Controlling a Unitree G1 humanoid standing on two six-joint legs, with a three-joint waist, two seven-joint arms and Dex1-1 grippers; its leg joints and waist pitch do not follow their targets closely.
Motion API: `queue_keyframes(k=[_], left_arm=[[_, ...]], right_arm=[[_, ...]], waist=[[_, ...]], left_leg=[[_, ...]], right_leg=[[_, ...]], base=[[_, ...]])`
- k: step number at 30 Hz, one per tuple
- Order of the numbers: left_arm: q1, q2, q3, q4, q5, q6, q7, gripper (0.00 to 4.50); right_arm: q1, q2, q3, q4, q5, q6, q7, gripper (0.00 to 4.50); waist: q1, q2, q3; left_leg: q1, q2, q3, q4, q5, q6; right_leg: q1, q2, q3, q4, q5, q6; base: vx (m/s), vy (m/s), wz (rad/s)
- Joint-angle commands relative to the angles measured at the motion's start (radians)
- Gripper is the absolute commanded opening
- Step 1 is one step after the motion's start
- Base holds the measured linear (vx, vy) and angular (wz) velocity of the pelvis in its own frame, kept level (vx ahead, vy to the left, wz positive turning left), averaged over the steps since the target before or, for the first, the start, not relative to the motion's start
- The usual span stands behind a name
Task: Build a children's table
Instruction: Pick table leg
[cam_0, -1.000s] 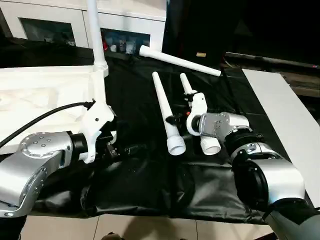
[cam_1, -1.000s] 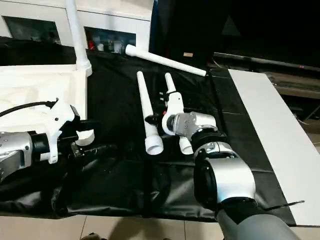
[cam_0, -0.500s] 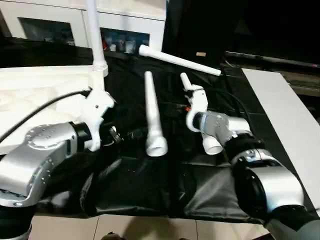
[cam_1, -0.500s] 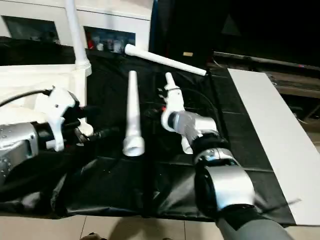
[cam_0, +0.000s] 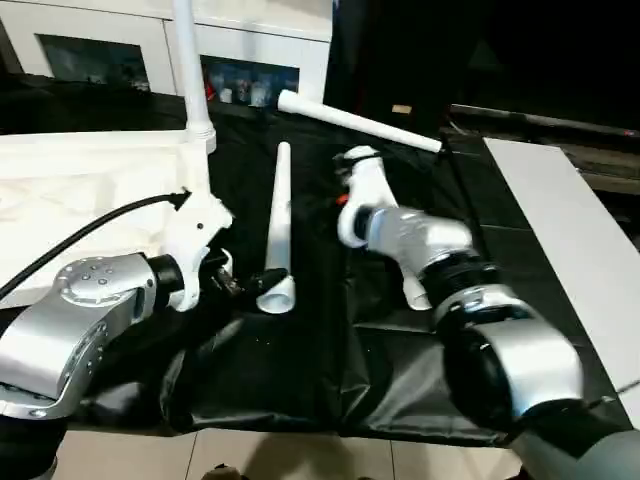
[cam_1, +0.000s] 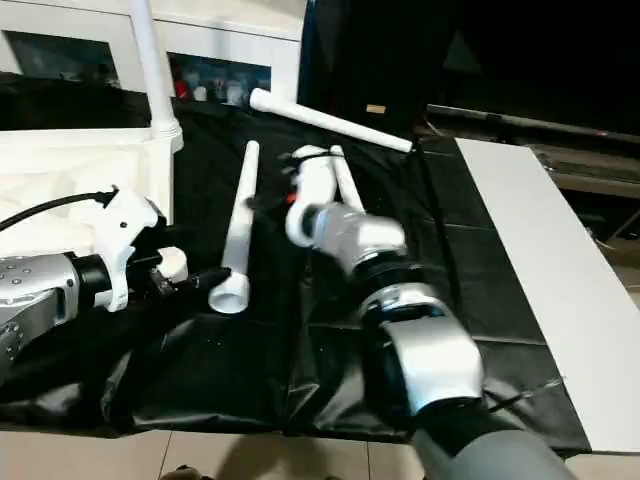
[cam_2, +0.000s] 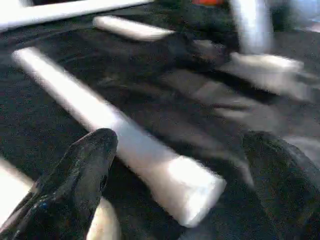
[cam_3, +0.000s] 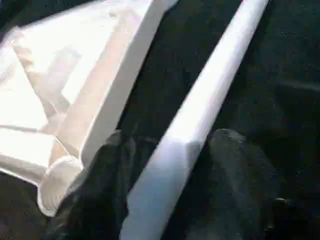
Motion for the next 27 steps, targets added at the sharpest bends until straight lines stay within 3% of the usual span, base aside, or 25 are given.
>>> queue_keyframes(k=[1, 2, 4, 5, 10, 11, 13, 14, 16, 18, 21, 22, 27], left_arm=[[-0.026, -0.033, 0.016, 0.047, 0.03, 0.01, 0.068, 4.5], [-0.046, -0.07, 0.026, 0.098, 0.046, 0.01, 0.122, 4.5], [-0.045, -0.071, 0.02, 0.103, 0.049, 0.008, 0.123, 4.5], [-0.045, -0.071, 0.02, 0.103, 0.049, 0.008, 0.123, 4.5], [-0.042, -0.053, -0.001, 0.09, 0.053, 0.027, 0.107, 4.5], [-0.036, -0.042, -0.002, 0.088, 0.06, 0.03, 0.108, 4.5], [-0.026, -0.03, -0.001, 0.081, 0.067, 0.037, 0.111, 4.5], [-0.007, -0.022, 0.017, 0.066, 0.066, 0.055, 0.12, 4.5], [-0.002, -0.02, 0.023, 0.063, 0.066, 0.058, 0.124, 4.5], [0.01, -0.006, 0.029, 0.059, 0.072, 0.057, 0.127, 4.5], [0.015, -0.001, 0.037, 0.05, 0.071, 0.062, 0.126, 4.5], [0.017, 0.001, 0.041, 0.044, 0.068, 0.067, 0.123, 4.5], [0.018, -0.001, 0.029, 0.033, 0.065, 0.074, 0.123, 4.5]], right_arm=[[0.011, -0.012, 0.009, -0.001, -0.013, -0.016, -0.028, 3.08], [0.023, -0.005, 0.018, -0.006, -0.025, -0.02, -0.041, 3.19], [0.023, 0.001, 0.017, 0.0, -0.028, -0.018, -0.048, 3.34], [0.023, 0.001, 0.017, 0.0, -0.028, -0.018, -0.048, 3.42], [-0.006, 0.035, 0.014, 0.045, -0.03, -0.037, -0.084, 3.78], [-0.013, 0.043, 0.025, 0.056, -0.042, -0.045, -0.091, 3.92], [-0.019, 0.052, 0.042, 0.068, -0.063, -0.062, -0.104, 4.12], [-0.031, 0.071, 0.058, 0.089, -0.079, -0.081, -0.118, 4.18], [-0.035, 0.077, 0.06, 0.095, -0.08, -0.085, -0.122, 4.34], [-0.04, 0.094, 0.086, 0.106, -0.103, -0.091, -0.121, 4.44], [-0.04, 0.107, 0.113, 0.12, -0.129, -0.106, -0.124, 4.44], [-0.039, 0.114, 0.117, 0.129, -0.134, -0.112, -0.123, 4.44], [-0.024, 0.138, 0.146, 0.169, -0.17, -0.141, -0.106, 4.44]], waist=[[0.002, 0.026, -0.06], [0.002, 0.036, -0.061], [0.005, 0.032, -0.062], [0.004, 0.038, -0.064], [0.005, 0.035, -0.064], [0.006, 0.023, -0.064], [0.005, 0.026, -0.062], [0.003, 0.01, -0.061], [0.004, 0.018, -0.06], [0.002, 0.013, -0.059], [0.003, 0.015, -0.059], [0.003, 0.01, -0.059], [0.011, 0.01, -0.058]], left_leg=[[0.014, 0.056, -0.011, -0.079, -0.174, -0.059], [0.02, 0.056, -0.008, -0.077, -0.18, -0.071], [0.018, 0.056, -0.011, -0.08, -0.176, -0.071], [0.016, 0.055, -0.012, -0.08, -0.175, -0.074], [0.014, 0.055, -0.01, -0.077, -0.152, -0.068], [0.013, 0.056, -0.01, -0.078, -0.146, -0.064], [0.015, 0.056, -0.009, -0.078, -0.149, -0.065], [0.015, 0.058, -0.008, -0.079, -0.154, -0.067], [0.015, 0.057, -0.009, -0.08, -0.16, -0.068], [0.017, 0.059, -0.008, -0.081, -0.168, -0.075], [0.022, 0.061, -0.008, -0.083, -0.181, -0.087], [0.02, 0.061, -0.008, -0.083, -0.177, -0.09], [0.02, 0.06, -0.007, -0.083, -0.196, -0.097]], right_leg=[[0.038, -0.118, 0.067, -0.077, -0.186, -0.144], [0.032, -0.113, 0.067, -0.079, -0.154, -0.141], [0.038, -0.114, 0.066, -0.076, -0.141, -0.143], [0.039, -0.115, 0.066, -0.074, -0.126, -0.144], [0.041, -0.117, 0.066, -0.07, -0.089, -0.16], [0.043, -0.118, 0.066, -0.069, -0.1, -0.158], [0.04, -0.118, 0.066, -0.072, -0.119, -0.153], [0.039, -0.12, 0.065, -0.073, -0.139, -0.148], [0.038, -0.121, 0.065, -0.073, -0.154, -0.143], [0.033, -0.119, 0.064, -0.073, -0.168, -0.133], [0.029, -0.117, 0.063, -0.072, -0.142, -0.13], [0.032, -0.117, 0.063, -0.07, -0.134, -0.131], [0.032, -0.119, 0.066, -0.071, -0.147, -0.124]], base=[[0.0, 0.0, 0.0], [0.0, 0.0, 0.0], [0.0, 0.0, 0.0], [0.0, 0.0, 0.0], [0.0, 0.0, 0.0], [0.0, 0.0, 0.0], [0.0, 0.0, 0.0], [0.0, 0.0, 0.0], [0.0, 0.0, 0.0], [0.0, 0.0, 0.0], [0.0, 0.0, 0.0], [0.0, 0.0, 0.0], [0.0, 0.0, 0.0]])
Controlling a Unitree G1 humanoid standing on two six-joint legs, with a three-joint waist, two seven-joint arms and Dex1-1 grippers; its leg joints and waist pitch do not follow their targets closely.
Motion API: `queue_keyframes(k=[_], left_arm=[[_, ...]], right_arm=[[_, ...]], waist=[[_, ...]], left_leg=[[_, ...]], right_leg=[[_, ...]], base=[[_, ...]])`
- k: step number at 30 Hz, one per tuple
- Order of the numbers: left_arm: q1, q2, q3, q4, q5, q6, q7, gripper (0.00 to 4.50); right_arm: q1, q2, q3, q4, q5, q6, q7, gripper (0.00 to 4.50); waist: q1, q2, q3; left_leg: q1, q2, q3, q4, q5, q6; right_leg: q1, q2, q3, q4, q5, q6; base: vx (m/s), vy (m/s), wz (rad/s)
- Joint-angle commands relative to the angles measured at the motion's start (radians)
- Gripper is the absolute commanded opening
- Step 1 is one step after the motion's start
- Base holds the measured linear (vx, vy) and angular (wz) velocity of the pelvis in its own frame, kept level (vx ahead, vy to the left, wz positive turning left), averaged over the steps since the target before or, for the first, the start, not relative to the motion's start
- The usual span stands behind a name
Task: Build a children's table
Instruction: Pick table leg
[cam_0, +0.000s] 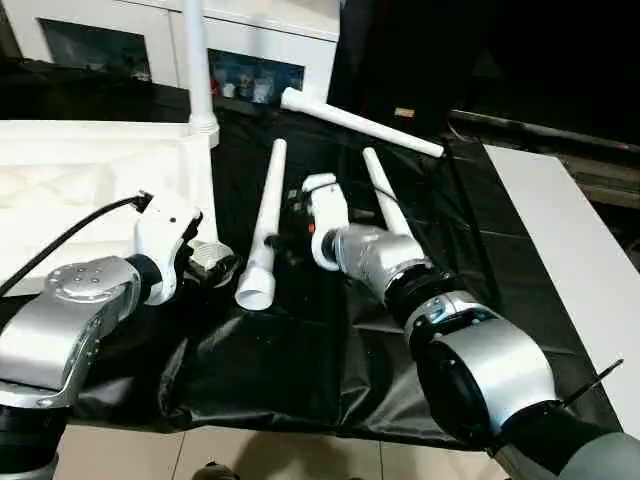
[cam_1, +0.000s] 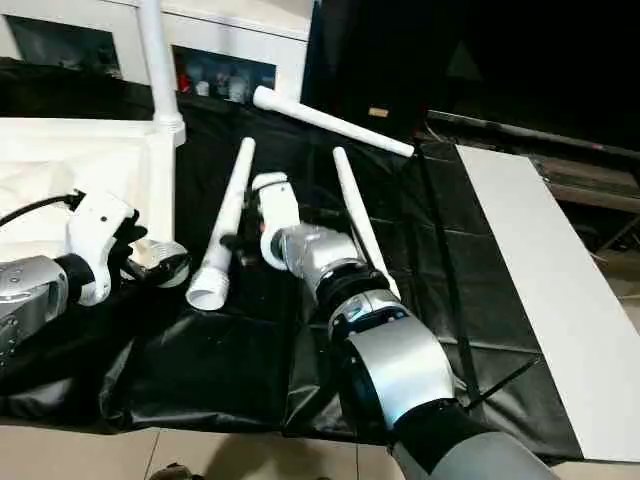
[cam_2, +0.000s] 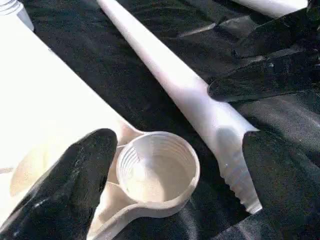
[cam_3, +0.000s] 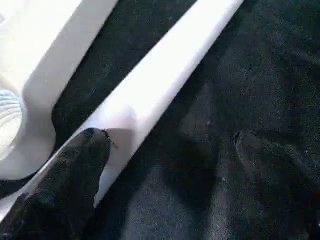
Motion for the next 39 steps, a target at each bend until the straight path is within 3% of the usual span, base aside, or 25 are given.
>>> queue_keyframes(k=[1, 8, 14, 15, 18, 19, 20, 21, 24, 26, 28, 31, 33, 35, 36, 38, 39], left_arm=[[0.002, -0.005, -0.014, -0.026, -0.004, 0.012, -0.002, 4.5], [0.0, 0.0, -0.015, -0.042, -0.006, 0.019, -0.007, 4.5], [0.002, 0.01, -0.011, -0.054, -0.01, 0.021, -0.015, 4.5], [-0.003, 0.011, -0.013, -0.053, -0.011, 0.021, -0.018, 4.5], [-0.01, 0.01, -0.014, -0.051, -0.011, 0.019, -0.02, 4.5], [-0.015, 0.009, -0.016, -0.048, -0.012, 0.018, -0.021, 4.5], [-0.021, 0.008, -0.018, -0.043, -0.011, 0.016, -0.021, 4.5], [-0.027, 0.007, -0.022, -0.038, -0.011, 0.014, -0.021, 4.5], [-0.03, 0.007, -0.025, -0.036, -0.01, 0.013, -0.023, 4.5], [-0.028, 0.008, -0.029, -0.04, -0.014, 0.012, -0.031, 4.5], [-0.027, 0.007, -0.032, -0.044, -0.017, 0.012, -0.036, 4.5], [-0.026, 0.002, -0.037, -0.058, -0.03, 0.013, -0.05, 4.5], [-0.022, 0.004, -0.046, -0.077, -0.04, 0.007, -0.068, 4.5], [-0.012, 0.01, -0.055, -0.101, -0.05, 0.011, -0.083, 4.5], [-0.007, 0.013, -0.059, -0.112, -0.054, 0.015, -0.088, 4.5], [0.002, 0.015, -0.064, -0.132, -0.064, 0.024, -0.096, 4.5], [0.008, 0.015, -0.064, -0.145, -0.074, 0.03, -0.101, 4.5]], right_arm=[[0.007, 0.058, 0.011, 0.028, -0.013, -0.008, 0.01, 4.44], [0.052, -0.008, 0.07, 0.012, -0.07, -0.005, 0.018, 4.44], [0.07, -0.115, 0.063, -0.083, -0.07, 0.047, 0.055, 4.44], [0.075, -0.145, 0.059, -0.121, -0.066, 0.066, 0.064, 4.44], [0.082, -0.181, 0.043, -0.186, -0.053, 0.101, 0.072, 4.44], [0.084, -0.194, 0.038, -0.215, -0.048, 0.115, 0.078, 4.44], [0.085, -0.209, 0.033, -0.247, -0.044, 0.129, 0.081, 4.44], [0.085, -0.222, 0.031, -0.275, -0.046, 0.14, 0.08, 4.44], [0.079, -0.23, 0.024, -0.287, -0.049, 0.145, 0.059, 4.44], [0.057, -0.207, -0.051, -0.283, 0.037, 0.211, 0.065, 4.44], [0.056, -0.193, -0.072, -0.284, 0.07, 0.245, 0.073, 4.44], [0.061, -0.17, -0.084, -0.275, 0.089, 0.295, 0.076, 4.44], [0.066, -0.156, -0.067, -0.247, 0.07, 0.313, 0.065, 4.44], [0.077, -0.152, -0.047, -0.218, 0.038, 0.313, 0.028, 4.44], [0.082, -0.151, -0.049, -0.203, 0.035, 0.319, 0.013, 4.44], [0.09, -0.149, -0.054, -0.18, 0.036, 0.337, -0.001, 4.44], [0.099, -0.15, -0.061, -0.168, 0.053, 0.385, 0.008, 4.44]], waist=[[-0.002, 0.041, -0.06], [0.004, 0.039, -0.059], [0.008, 0.037, -0.062], [0.008, 0.04, -0.061], [0.012, 0.036, -0.061], [0.011, 0.046, -0.061], [0.009, 0.039, -0.062], [0.007, 0.038, -0.062], [0.006, 0.038, -0.063], [0.007, 0.04, -0.065], [0.006, 0.039, -0.065], [0.006, 0.042, -0.064], [0.008, 0.036, -0.063], [0.01, 0.039, -0.062], [0.009, 0.033, -0.062], [0.011, 0.034, -0.061], [0.01, 0.034, -0.062]], left_leg=[[0.019, 0.052, -0.015, -0.082, -0.199, -0.093], [0.021, 0.053, -0.015, -0.083, -0.201, -0.097], [0.021, 0.052, -0.012, -0.08, -0.181, -0.092], [0.019, 0.052, -0.013, -0.081, -0.179, -0.093], [0.019, 0.05, -0.011, -0.079, -0.169, -0.09], [0.018, 0.049, -0.012, -0.078, -0.172, -0.091], [0.018, 0.049, -0.011, -0.077, -0.174, -0.087], [0.016, 0.049, -0.012, -0.077, -0.17, -0.084], [0.017, 0.049, -0.011, -0.075, -0.159, -0.081], [0.02, 0.049, -0.01, -0.073, -0.147, -0.08], [0.02, 0.05, -0.01, -0.074, -0.143, -0.078], [0.02, 0.05, -0.01, -0.076, -0.153, -0.083], [0.021, 0.051, -0.01, -0.077, -0.159, -0.087], [0.023, 0.053, -0.01, -0.078, -0.162, -0.098], [0.022, 0.052, -0.009, -0.078, -0.163, -0.099], [0.023, 0.052, -0.009, -0.077, -0.169, -0.105], [0.021, 0.05, -0.009, -0.077, -0.163, -0.106]], right_leg=[[0.033, -0.121, 0.068, -0.072, -0.147, -0.121], [0.032, -0.119, 0.068, -0.072, -0.156, -0.118], [0.036, -0.118, 0.068, -0.07, -0.126, -0.116], [0.038, -0.116, 0.068, -0.071, -0.119, -0.114], [0.039, -0.114, 0.067, -0.069, -0.112, -0.105], [0.04, -0.115, 0.067, -0.069, -0.119, -0.106], [0.04, -0.114, 0.068, -0.072, -0.121, -0.107], [0.041, -0.114, 0.067, -0.071, -0.117, -0.113], [0.039, -0.114, 0.067, -0.071, -0.111, -0.121], [0.041, -0.112, 0.068, -0.068, -0.082, -0.126], [0.041, -0.11, 0.067, -0.066, -0.062, -0.13], [0.04, -0.113, 0.066, -0.069, -0.077, -0.135], [0.039, -0.114, 0.066, -0.071, -0.1, -0.133], [0.036, -0.117, 0.066, -0.07, -0.112, -0.134], [0.036, -0.116, 0.065, -0.071, -0.117, -0.134], [0.035, -0.118, 0.066, -0.071, -0.135, -0.127], [0.039, -0.116, 0.067, -0.071, -0.129, -0.12]], base=[[0.0, 0.0, 0.0], [0.0, 0.0, 0.0], [0.0, 0.0, 0.0], [0.0, 0.0, 0.0], [0.0, 0.0, 0.0], [0.0, 0.0, 0.0], [0.0, 0.0, 0.0], [0.0, 0.0, 0.0], [0.0, 0.0, 0.0], [0.0, 0.0, 0.0], [0.0, 0.0, 0.0], [0.0, 0.0, 0.0], [0.0, 0.0, 0.0], [0.0, 0.0, 0.0], [0.0, 0.0, 0.0], [0.0, 0.0, 0.0], [0.0, 0.0, 0.0]])
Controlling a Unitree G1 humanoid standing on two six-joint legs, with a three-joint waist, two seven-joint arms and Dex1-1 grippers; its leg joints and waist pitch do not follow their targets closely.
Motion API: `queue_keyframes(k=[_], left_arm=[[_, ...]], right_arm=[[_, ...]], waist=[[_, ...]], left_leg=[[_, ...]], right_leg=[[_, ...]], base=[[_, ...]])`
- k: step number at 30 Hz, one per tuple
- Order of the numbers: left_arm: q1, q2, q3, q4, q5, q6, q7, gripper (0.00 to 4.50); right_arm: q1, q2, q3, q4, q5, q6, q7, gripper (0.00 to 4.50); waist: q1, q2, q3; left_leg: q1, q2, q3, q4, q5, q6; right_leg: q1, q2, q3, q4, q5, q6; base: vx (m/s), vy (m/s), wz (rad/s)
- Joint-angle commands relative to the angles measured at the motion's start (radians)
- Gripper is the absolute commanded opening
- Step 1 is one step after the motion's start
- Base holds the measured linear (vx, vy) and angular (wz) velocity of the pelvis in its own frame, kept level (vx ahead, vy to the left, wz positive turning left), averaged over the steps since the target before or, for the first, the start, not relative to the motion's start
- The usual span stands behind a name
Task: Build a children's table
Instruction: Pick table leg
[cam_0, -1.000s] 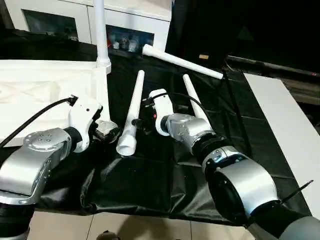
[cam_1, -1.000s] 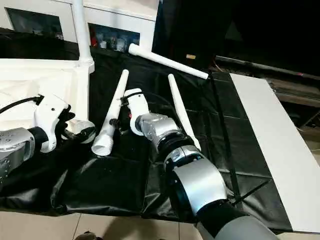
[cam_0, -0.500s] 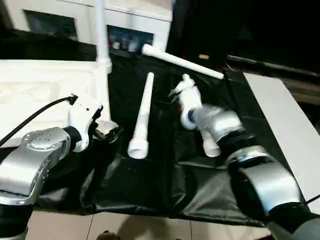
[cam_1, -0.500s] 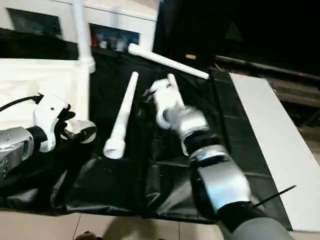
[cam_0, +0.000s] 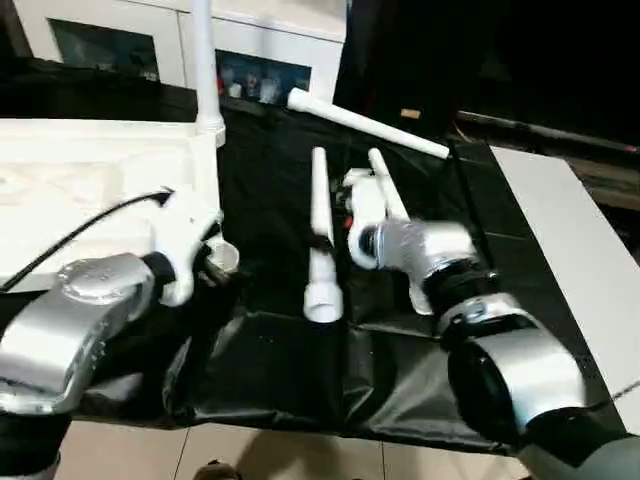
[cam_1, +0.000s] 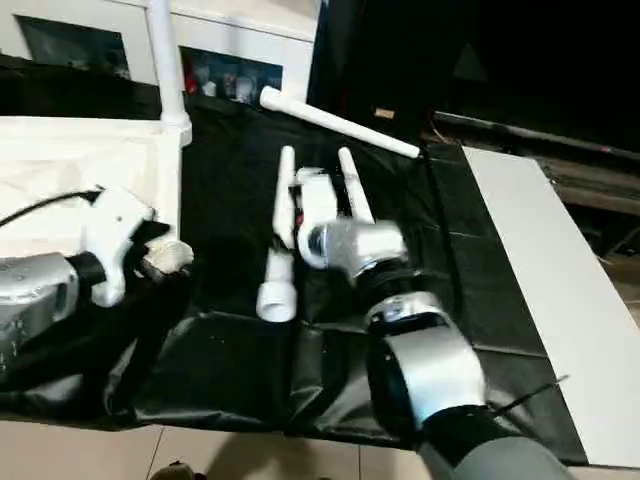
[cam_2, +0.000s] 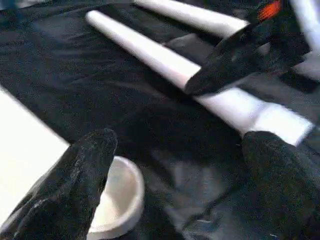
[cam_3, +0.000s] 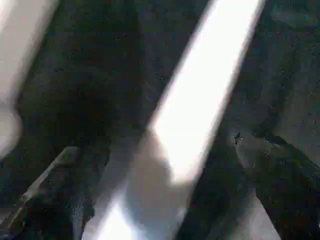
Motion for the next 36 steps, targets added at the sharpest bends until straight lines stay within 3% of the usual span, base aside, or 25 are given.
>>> queue_keyframes(k=[1, 4, 8, 9, 15, 21, 32, 34, 35, 36], left_arm=[[0.006, 0.004, -0.015, -0.033, -0.018, 0.016, -0.012, 4.5], [0.005, 0.011, -0.021, -0.041, -0.028, 0.015, -0.034, 4.5], [0.003, 0.026, -0.03, -0.06, -0.047, 0.005, -0.072, 4.5], [0.003, 0.031, -0.033, -0.064, -0.049, 0.002, -0.081, 4.5], [0.014, 0.074, -0.058, -0.104, -0.071, -0.003, -0.144, 4.5], [0.007, 0.072, -0.061, -0.104, -0.071, 0.002, -0.138, 4.5], [-0.015, 0.063, -0.037, -0.069, -0.046, -0.027, -0.105, 4.5], [-0.019, 0.061, -0.038, -0.064, -0.043, -0.029, -0.1, 4.5], [-0.023, 0.055, -0.037, -0.058, -0.041, -0.032, -0.09, 4.5], [-0.024, 0.051, -0.036, -0.056, -0.041, -0.032, -0.086, 4.5]], right_arm=[[0.018, -0.017, -0.011, 0.022, 0.007, 0.054, -0.007, 4.44], [0.027, -0.025, -0.01, 0.024, 0.021, 0.115, 0.014, 4.28], [0.02, -0.041, -0.025, 0.035, 0.033, 0.145, 0.02, 3.93], [0.016, -0.044, -0.028, 0.038, 0.033, 0.147, 0.021, 3.84], [0.004, -0.071, -0.027, 0.027, 0.034, 0.168, 0.046, 3.32], [0.003, -0.085, -0.022, 0.031, 0.036, 0.162, 0.057, 2.81], [-0.002, -0.107, -0.067, 0.035, 0.064, 0.142, 0.062, 1.91], [0.001, -0.109, -0.067, 0.035, 0.064, 0.141, 0.066, 1.9], [0.007, -0.111, -0.068, 0.032, 0.065, 0.138, 0.072, 1.88], [0.01, -0.111, -0.068, 0.029, 0.066, 0.137, 0.074, 1.87]], waist=[[-0.003, 0.034, -0.062], [-0.004, 0.033, -0.062], [-0.003, 0.041, -0.061], [-0.002, 0.038, -0.062], [-0.002, 0.04, -0.061], [-0.003, 0.039, -0.061], [-0.002, 0.041, -0.063], [-0.002, 0.04, -0.063], [-0.002, 0.045, -0.064], [-0.003, 0.042, -0.065]], left_leg=[[0.019, 0.047, -0.014, -0.077, -0.16, -0.104], [0.016, 0.047, -0.014, -0.077, -0.152, -0.1], [0.021, 0.048, -0.015, -0.077, -0.175, -0.106], [0.02, 0.047, -0.015, -0.077, -0.171, -0.105], [0.018, 0.048, -0.014, -0.076, -0.165, -0.109], [0.018, 0.047, -0.014, -0.076, -0.169, -0.112], [0.018, 0.047, -0.013, -0.074, -0.151, -0.107], [0.018, 0.047, -0.014, -0.074, -0.153, -0.107], [0.018, 0.047, -0.015, -0.073, -0.149, -0.108], [0.017, 0.048, -0.014, -0.073, -0.143, -0.108]], right_leg=[[0.038, -0.115, 0.066, -0.07, -0.123, -0.116], [0.04, -0.116, 0.067, -0.071, -0.118, -0.105], [0.035, -0.116, 0.067, -0.074, -0.152, -0.099], [0.036, -0.115, 0.066, -0.073, -0.144, -0.1], [0.037, -0.115, 0.066, -0.072, -0.131, -0.108], [0.038, -0.115, 0.066, -0.073, -0.143, -0.108], [0.04, -0.114, 0.066, -0.07, -0.115, -0.113], [0.04, -0.113, 0.065, -0.07, -0.116, -0.113], [0.041, -0.113, 0.065, -0.068, -0.107, -0.115], [0.042, -0.113, 0.065, -0.067, -0.09, -0.118]], base=[[0.0, 0.0, 0.0], [0.0, 0.0, 0.0], [0.0, 0.0, 0.0], [0.0, 0.0, 0.0], [0.0, 0.0, 0.0], [0.0, 0.0, 0.0], [0.0, 0.0, 0.0], [0.0, 0.0, 0.0], [0.0, 0.0, 0.0], [0.0, 0.0, 0.0]])
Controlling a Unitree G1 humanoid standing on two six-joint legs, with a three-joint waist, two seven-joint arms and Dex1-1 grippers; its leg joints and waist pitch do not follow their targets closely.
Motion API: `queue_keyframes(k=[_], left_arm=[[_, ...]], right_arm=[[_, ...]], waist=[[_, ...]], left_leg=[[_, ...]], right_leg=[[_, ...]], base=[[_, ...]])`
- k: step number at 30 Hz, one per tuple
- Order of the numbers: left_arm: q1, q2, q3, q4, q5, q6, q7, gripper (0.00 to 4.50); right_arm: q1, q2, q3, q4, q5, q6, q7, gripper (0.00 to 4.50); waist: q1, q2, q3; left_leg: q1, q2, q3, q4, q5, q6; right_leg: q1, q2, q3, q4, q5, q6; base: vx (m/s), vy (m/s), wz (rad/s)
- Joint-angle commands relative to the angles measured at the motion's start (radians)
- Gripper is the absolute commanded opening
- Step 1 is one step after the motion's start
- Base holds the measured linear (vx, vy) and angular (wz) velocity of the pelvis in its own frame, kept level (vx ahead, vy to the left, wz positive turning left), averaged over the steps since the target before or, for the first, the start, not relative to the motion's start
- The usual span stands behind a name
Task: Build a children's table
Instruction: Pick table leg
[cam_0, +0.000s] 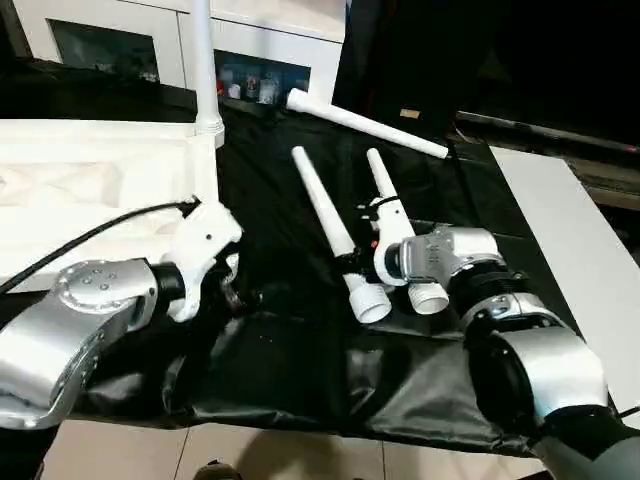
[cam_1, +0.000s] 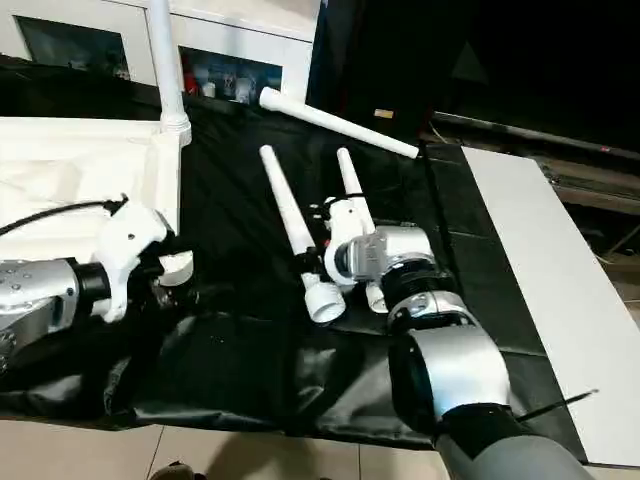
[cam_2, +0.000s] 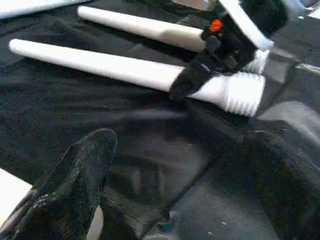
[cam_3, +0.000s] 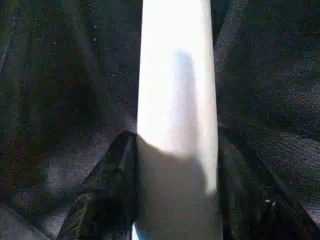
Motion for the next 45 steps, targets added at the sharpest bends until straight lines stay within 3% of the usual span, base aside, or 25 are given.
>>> queue_keyframes(k=[1, 4, 5, 6, 8, 11, 12, 13, 14, 19, 21, 22, 28, 35, 38, 39, 40, 45], left_arm=[[-0.015, -0.018, 0.005, 0.007, 0.011, -0.025, 0.02, 4.5], [-0.022, -0.036, 0.015, 0.015, 0.013, -0.032, 0.038, 4.5], [-0.069, -0.139, 0.079, 0.075, 0.027, -0.025, 0.168, 4.5], [-0.082, -0.166, 0.096, 0.092, 0.03, -0.027, 0.201, 4.5], [-0.105, -0.218, 0.128, 0.122, 0.021, -0.036, 0.248, 4.5], [-0.14, -0.315, 0.181, 0.128, -0.08, -0.018, 0.253, 4.5], [-0.144, -0.324, 0.186, 0.129, -0.09, -0.014, 0.254, 4.5], [-0.176, -0.384, 0.222, 0.137, -0.164, 0.01, 0.261, 4.5], [-0.197, -0.418, 0.245, 0.148, -0.206, 0.025, 0.271, 4.5], [-0.288, -0.538, 0.339, 0.202, -0.318, 0.069, 0.319, 4.5], [-0.33, -0.576, 0.373, 0.219, -0.399, 0.087, 0.326, 4.5], [-0.349, -0.593, 0.39, 0.223, -0.446, 0.101, 0.33, 4.5], [-0.386, -0.629, 0.429, 0.23, -0.559, 0.158, 0.342, 4.5], [-0.378, -0.61, 0.413, 0.22, -0.582, 0.201, 0.364, 4.5], [-0.366, -0.585, 0.381, 0.213, -0.553, 0.197, 0.37, 4.5], [-0.359, -0.566, 0.35, 0.209, -0.504, 0.184, 0.374, 4.5], [-0.358, -0.563, 0.344, 0.209, -0.492, 0.181, 0.376, 4.5], [-0.357, -0.549, 0.303, 0.234, -0.402, 0.149, 0.43, 4.5]], right_arm=[[0.019, -0.021, -0.012, -0.024, 0.005, -0.03, 0.025, 1.86], [0.027, -0.022, -0.021, -0.051, 0.02, -0.046, 0.044, 1.86], [0.092, -0.034, -0.025, -0.202, 0.044, -0.137, 0.109, 1.86], [0.114, -0.04, -0.021, -0.256, 0.054, -0.148, 0.136, 1.86], [0.158, -0.052, -0.021, -0.374, 0.087, -0.142, 0.191, 1.86], [0.24, -0.073, -0.068, -0.595, 0.252, 0.011, 0.325, 1.85], [0.247, -0.075, -0.071, -0.607, 0.264, 0.017, 0.335, 1.85], [0.288, -0.086, -0.099, -0.682, 0.34, 0.063, 0.393, 1.85], [0.304, -0.087, -0.124, -0.713, 0.388, 0.097, 0.416, 1.85], [0.368, -0.08, -0.165, -0.846, 0.508, 0.172, 0.452, 1.85], [0.392, -0.077, -0.16, -0.907, 0.546, 0.203, 0.46, 1.85], [0.405, -0.077, -0.152, -0.939, 0.559, 0.217, 0.46, 1.85], [0.435, -0.07, -0.137, -1.015, 0.597, 0.254, 0.442, 1.85], [0.451, -0.069, -0.111, -1.074, 0.618, 0.27, 0.412, 1.85], [0.456, -0.072, -0.057, -1.108, 0.564, 0.222, 0.394, 1.85], [0.458, -0.072, -0.002, -1.133, 0.498, 0.151, 0.377, 1.85], [0.458, -0.071, 0.01, -1.138, 0.484, 0.135, 0.371, 1.85], [0.464, -0.077, 0.121, -1.185, 0.363, 0.006, 0.342, 1.85]], waist=[[-0.001, 0.042, -0.066], [0.0, 0.04, -0.067], [0.001, 0.036, -0.065], [0.01, 0.038, -0.069], [0.013, 0.034, -0.07], [0.017, 0.042, -0.072], [0.017, 0.037, -0.069], [0.018, 0.034, -0.068], [0.024, 0.044, -0.068], [0.032, 0.034, -0.065], [0.032, 0.04, -0.064], [0.031, 0.038, -0.064], [0.03, 0.039, -0.064], [0.034, 0.041, -0.063], [0.034, 0.041, -0.062], [0.035, 0.041, -0.063], [0.033, 0.042, -0.061], [0.032, 0.046, -0.063]], left_leg=[[0.016, 0.047, -0.014, -0.072, -0.142, -0.106], [0.015, 0.048, -0.014, -0.071, -0.129, -0.1], [0.014, 0.047, -0.011, -0.071, -0.122, -0.095], [0.017, 0.051, -0.01, -0.066, -0.113, -0.091], [0.013, 0.048, -0.013, -0.07, -0.091, -0.069], [0.017, 0.048, -0.016, -0.067, -0.099, -0.055], [0.016, 0.047, -0.014, -0.069, -0.11, -0.047], [0.016, 0.045, -0.012, -0.068, -0.121, -0.04], [0.018, 0.047, -0.014, -0.067, -0.127, -0.039], [0.018, 0.044, -0.013, -0.065, -0.147, -0.032], [0.016, 0.043, -0.016, -0.067, -0.154, -0.034], [0.015, 0.042, -0.017, -0.067, -0.156, -0.033], [0.012, 0.043, -0.018, -0.068, -0.144, -0.037], [0.014, 0.045, -0.019, -0.071, -0.134, -0.04], [0.015, 0.045, -0.02, -0.072, -0.142, -0.044], [0.014, 0.046, -0.02, -0.073, -0.137, -0.046], [0.015, 0.047, -0.02, -0.075, -0.138, -0.052], [0.016, 0.049, -0.021, -0.074, -0.13, -0.055]], right_leg=[[0.042, -0.113, 0.065, -0.068, -0.084, -0.121], [0.045, -0.115, 0.065, -0.066, -0.068, -0.128], [0.046, -0.111, 0.066, -0.068, -0.052, -0.127], [0.047, -0.116, 0.068, -0.069, -0.015, -0.124], [0.057, -0.112, 0.065, -0.069, 0.009, -0.115], [0.058, -0.114, 0.066, -0.07, -0.003, -0.115], [0.056, -0.113, 0.065, -0.076, -0.013, -0.122], [0.056, -0.113, 0.065, -0.08, -0.038, -0.129], [0.054, -0.116, 0.065, -0.08, -0.054, -0.138], [0.052, -0.116, 0.063, -0.098, -0.151, -0.124], [0.051, -0.116, 0.061, -0.1, -0.19, -0.113], [0.052, -0.117, 0.061, -0.104, -0.212, -0.102], [0.05, -0.113, 0.06, -0.102, -0.196, -0.097], [0.049, -0.113, 0.061, -0.104, -0.201, -0.073], [0.048, -0.115, 0.061, -0.106, -0.217, -0.059], [0.048, -0.116, 0.062, -0.105, -0.219, -0.051], [0.045, -0.115, 0.062, -0.106, -0.223, -0.038], [0.046, -0.115, 0.063, -0.099, -0.178, -0.047]], base=[[0.0, 0.0, 0.0], [0.0, 0.0, 0.0], [0.0, 0.0, 0.0], [0.0, 0.0, 0.0], [0.0, 0.0, 0.0], [0.0, 0.0, 0.0], [0.0, 0.0, 0.0], [0.0, 0.0, 0.0], [0.0, 0.0, 0.0], [0.0, 0.0, 0.0], [0.0, 0.0, 0.0], [0.0, 0.0, 0.0], [0.0, 0.0, 0.0], [0.0, 0.0, 0.0], [0.0, 0.0, 0.0], [0.0, 0.0, 0.0], [0.0, 0.0, 0.0], [0.0, 0.0, 0.0]])
